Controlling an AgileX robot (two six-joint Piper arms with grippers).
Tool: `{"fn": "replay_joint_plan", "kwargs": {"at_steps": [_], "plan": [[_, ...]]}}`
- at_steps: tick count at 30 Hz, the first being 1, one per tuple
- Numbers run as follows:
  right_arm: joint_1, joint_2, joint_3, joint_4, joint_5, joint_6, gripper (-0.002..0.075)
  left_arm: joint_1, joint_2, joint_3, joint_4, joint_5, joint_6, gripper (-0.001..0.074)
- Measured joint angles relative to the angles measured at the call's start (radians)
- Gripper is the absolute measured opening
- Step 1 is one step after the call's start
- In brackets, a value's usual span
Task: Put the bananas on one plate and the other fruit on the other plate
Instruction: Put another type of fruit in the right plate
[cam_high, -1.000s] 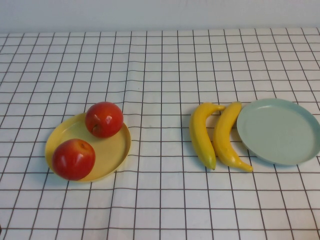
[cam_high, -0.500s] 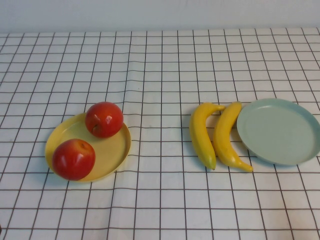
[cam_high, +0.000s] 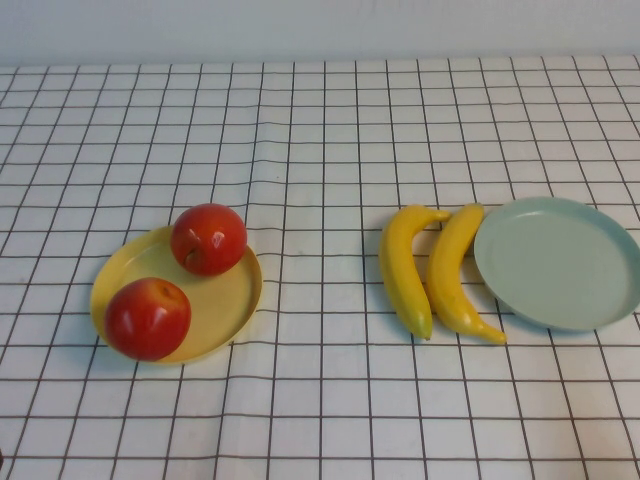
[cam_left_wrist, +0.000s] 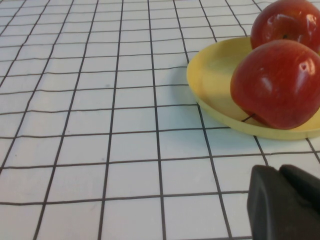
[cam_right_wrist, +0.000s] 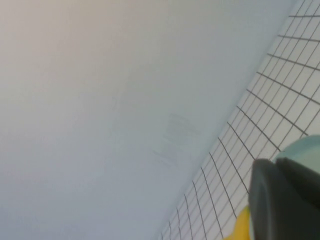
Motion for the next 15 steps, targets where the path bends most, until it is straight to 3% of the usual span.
{"fn": "replay_joint_plan", "kwargs": {"at_steps": [7, 15], "plan": [[0.0, 0.053, -0.059, -0.193, 0.227, 0.0, -0.0015, 0.0, 0.0, 0.0, 0.0, 0.0, 0.0, -0.0004], [0.0, 0.44, -0.459, -0.512, 0.649, -0.101, -0.0015, 0.0, 0.0, 0.0, 0.0, 0.0, 0.0, -0.0004]]}}
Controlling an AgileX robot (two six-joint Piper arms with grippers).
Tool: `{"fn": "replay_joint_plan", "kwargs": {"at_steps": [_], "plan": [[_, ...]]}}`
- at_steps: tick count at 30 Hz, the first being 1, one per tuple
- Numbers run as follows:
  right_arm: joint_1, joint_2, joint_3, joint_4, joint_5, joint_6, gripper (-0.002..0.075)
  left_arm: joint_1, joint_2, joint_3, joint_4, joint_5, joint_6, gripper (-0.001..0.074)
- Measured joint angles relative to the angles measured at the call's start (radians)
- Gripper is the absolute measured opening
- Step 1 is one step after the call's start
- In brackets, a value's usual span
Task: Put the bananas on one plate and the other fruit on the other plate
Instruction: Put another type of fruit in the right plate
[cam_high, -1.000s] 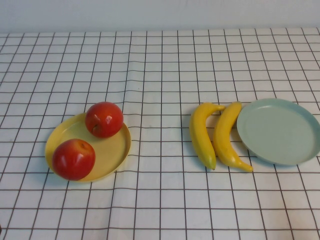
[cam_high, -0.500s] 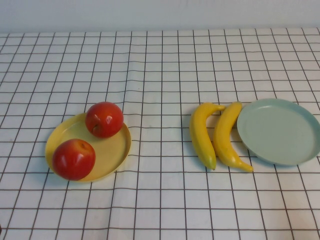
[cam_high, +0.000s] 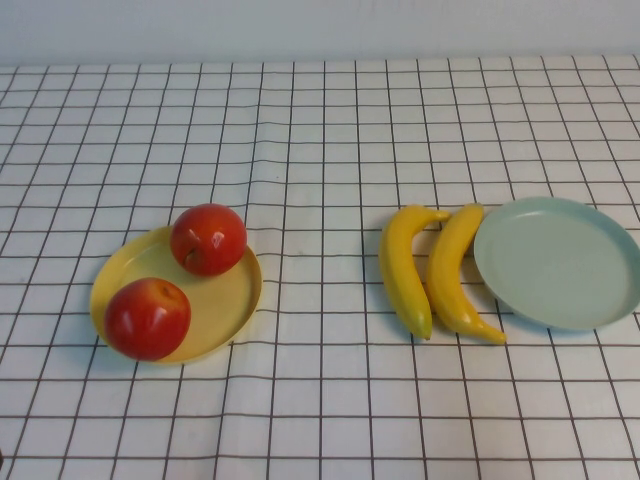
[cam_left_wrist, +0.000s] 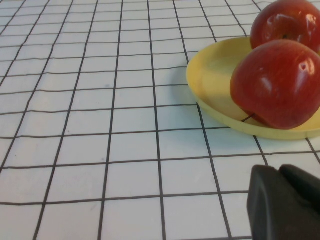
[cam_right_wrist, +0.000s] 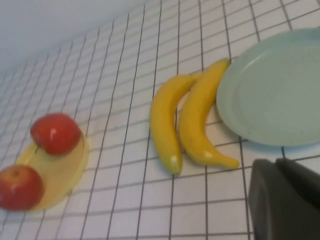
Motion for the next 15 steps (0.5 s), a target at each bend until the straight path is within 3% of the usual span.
{"fn": "replay_joint_plan", "kwargs": {"at_steps": [4, 9, 15], "plan": [[0.0, 0.222, -0.23, -0.036, 0.206, -0.134, -0.0015, 0.0, 0.0, 0.0, 0.0, 0.0, 0.0, -0.0003], [0.003, 0.501, -0.422, -0.142, 0.386, -0.179, -0.0015, 0.0, 0.0, 0.0, 0.0, 0.0, 0.0, -0.0003], [0.155, 0.741, -0.537, -0.332, 0.462, -0.115, -0.0015, 0.0, 0.0, 0.0, 0.0, 0.0, 0.0, -0.0004]]}}
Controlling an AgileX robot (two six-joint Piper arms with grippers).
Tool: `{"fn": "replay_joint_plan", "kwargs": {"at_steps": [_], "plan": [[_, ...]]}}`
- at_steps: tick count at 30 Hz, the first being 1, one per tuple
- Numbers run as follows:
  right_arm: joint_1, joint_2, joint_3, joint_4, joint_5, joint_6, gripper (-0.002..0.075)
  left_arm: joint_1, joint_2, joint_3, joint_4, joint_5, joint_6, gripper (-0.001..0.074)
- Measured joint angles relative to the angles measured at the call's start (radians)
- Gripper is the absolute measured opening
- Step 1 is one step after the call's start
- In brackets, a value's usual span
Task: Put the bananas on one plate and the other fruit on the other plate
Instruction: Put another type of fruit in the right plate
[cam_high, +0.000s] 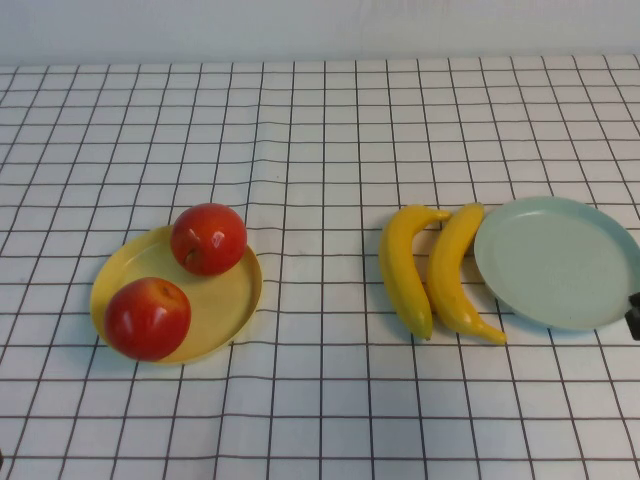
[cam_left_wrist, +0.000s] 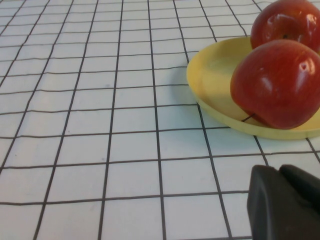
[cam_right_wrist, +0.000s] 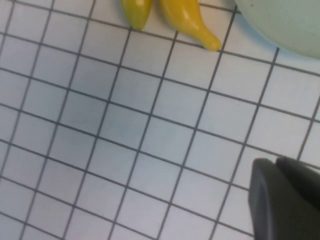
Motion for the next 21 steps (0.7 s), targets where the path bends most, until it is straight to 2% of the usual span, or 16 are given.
{"fn": "replay_joint_plan", "kwargs": {"at_steps": [4, 7, 14, 17, 21], "plan": [[0.143, 0.1, -0.079, -0.199, 0.011, 0.133, -0.0015, 0.0, 0.0, 0.0, 0.0, 0.0, 0.0, -0.0004], [0.205, 0.182, -0.146, -0.301, 0.013, 0.189, -0.0015, 0.0, 0.0, 0.0, 0.0, 0.0, 0.0, -0.0003], [0.215, 0.314, -0.275, -0.279, -0.035, 0.193, -0.0015, 0.0, 0.0, 0.0, 0.0, 0.0, 0.0, -0.0004], [0.215, 0.369, -0.343, -0.273, 0.024, 0.088, -0.0015, 0.0, 0.0, 0.0, 0.0, 0.0, 0.0, -0.0004], [0.219, 0.467, -0.445, -0.264, 0.124, 0.038, -0.0015, 0.0, 0.0, 0.0, 0.0, 0.0, 0.0, -0.0004]]}}
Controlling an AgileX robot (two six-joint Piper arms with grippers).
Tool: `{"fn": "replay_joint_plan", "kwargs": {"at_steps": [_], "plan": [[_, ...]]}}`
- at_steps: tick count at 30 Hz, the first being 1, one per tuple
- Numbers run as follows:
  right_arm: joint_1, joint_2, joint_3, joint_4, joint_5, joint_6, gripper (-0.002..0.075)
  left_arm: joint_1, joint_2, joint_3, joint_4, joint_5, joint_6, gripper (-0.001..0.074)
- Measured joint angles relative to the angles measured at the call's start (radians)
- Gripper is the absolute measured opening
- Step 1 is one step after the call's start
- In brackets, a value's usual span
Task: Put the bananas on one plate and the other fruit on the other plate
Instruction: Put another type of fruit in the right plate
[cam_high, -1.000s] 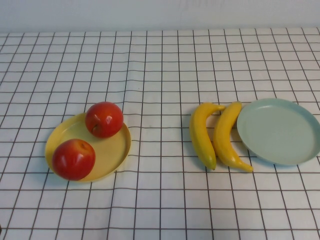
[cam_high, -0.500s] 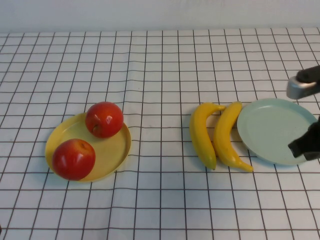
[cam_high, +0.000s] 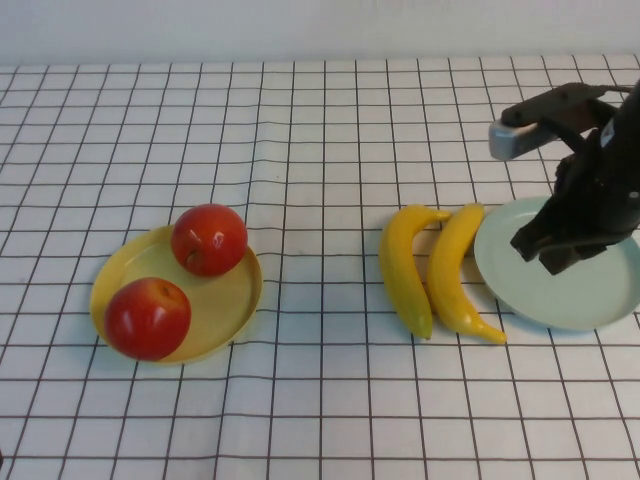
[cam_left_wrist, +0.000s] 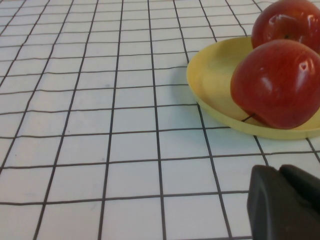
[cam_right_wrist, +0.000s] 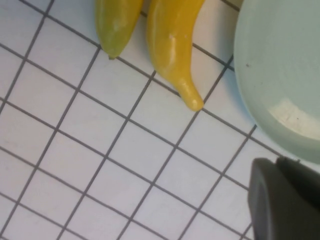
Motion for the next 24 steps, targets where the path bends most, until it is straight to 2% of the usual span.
{"fn": "replay_joint_plan", "kwargs": {"at_steps": [8, 14, 17, 21, 24], "plan": [[0.062, 0.127, -0.092, -0.01, 0.011, -0.008, -0.0015, 0.0, 0.0, 0.0, 0.0, 0.0, 0.0, -0.0004], [0.069, 0.14, -0.094, -0.038, 0.013, -0.014, -0.0005, 0.0, 0.0, 0.0, 0.0, 0.0, 0.0, -0.0004], [0.069, 0.14, -0.094, -0.018, 0.013, -0.044, 0.0061, 0.0, 0.0, 0.0, 0.0, 0.0, 0.0, -0.0004], [0.073, 0.141, -0.094, 0.029, 0.013, -0.056, 0.0226, 0.0, 0.0, 0.0, 0.0, 0.0, 0.0, -0.0004], [0.077, 0.141, -0.094, 0.038, 0.013, -0.057, 0.0286, 0.0, 0.0, 0.0, 0.0, 0.0, 0.0, -0.0003]]}}
